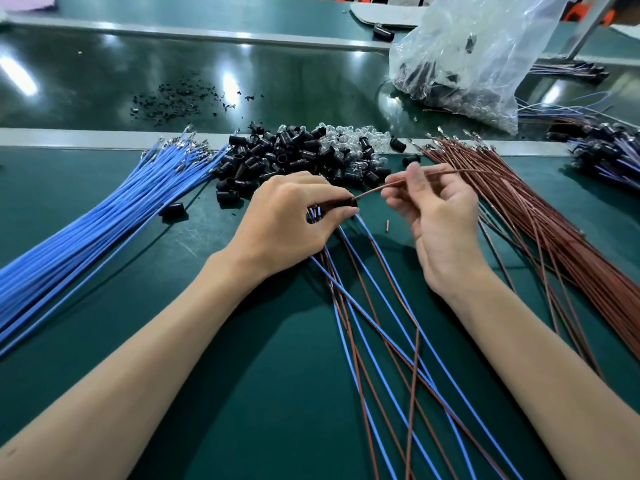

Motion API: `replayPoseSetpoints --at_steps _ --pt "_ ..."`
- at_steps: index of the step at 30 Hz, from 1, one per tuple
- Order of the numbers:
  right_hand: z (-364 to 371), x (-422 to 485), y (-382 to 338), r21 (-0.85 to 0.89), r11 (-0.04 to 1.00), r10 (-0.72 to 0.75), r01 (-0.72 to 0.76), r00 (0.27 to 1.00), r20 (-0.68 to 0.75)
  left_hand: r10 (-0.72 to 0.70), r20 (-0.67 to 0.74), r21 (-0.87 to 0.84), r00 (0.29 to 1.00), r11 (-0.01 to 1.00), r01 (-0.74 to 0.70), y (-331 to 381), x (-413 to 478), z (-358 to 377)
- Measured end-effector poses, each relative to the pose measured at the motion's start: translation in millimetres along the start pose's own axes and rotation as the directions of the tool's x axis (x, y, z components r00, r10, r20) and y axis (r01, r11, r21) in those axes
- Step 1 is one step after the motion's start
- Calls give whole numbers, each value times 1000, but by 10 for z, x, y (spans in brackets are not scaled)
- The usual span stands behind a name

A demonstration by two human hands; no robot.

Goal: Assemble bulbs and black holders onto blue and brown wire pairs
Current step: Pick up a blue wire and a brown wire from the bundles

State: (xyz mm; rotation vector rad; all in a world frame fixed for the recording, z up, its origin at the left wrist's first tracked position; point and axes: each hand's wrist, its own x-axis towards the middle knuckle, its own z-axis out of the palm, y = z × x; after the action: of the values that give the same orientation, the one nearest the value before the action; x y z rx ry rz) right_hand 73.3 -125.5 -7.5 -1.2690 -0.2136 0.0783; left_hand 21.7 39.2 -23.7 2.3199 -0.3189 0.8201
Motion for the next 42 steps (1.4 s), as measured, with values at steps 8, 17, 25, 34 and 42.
replayPoseSetpoints --at_steps 8,17,25,34,42 --pt "67 1 23 112 991 72 -66 997 -43 103 -83 202 991 976 -84 42 -15 21" --pt "44 -29 41 -146 989 32 -26 999 39 205 -131 274 970 948 -163 57 -23 20" --pt "-4 -21 33 -224 974 -14 21 999 34 278 -148 381 949 902 -204 59 -27 33" --pt "-17 -26 48 -75 996 -33 39 996 87 237 -174 345 956 924 -166 70 -26 31" --pt "27 -77 50 -512 850 -20 120 980 197 209 -175 263 962 952 -159 81 -28 25"
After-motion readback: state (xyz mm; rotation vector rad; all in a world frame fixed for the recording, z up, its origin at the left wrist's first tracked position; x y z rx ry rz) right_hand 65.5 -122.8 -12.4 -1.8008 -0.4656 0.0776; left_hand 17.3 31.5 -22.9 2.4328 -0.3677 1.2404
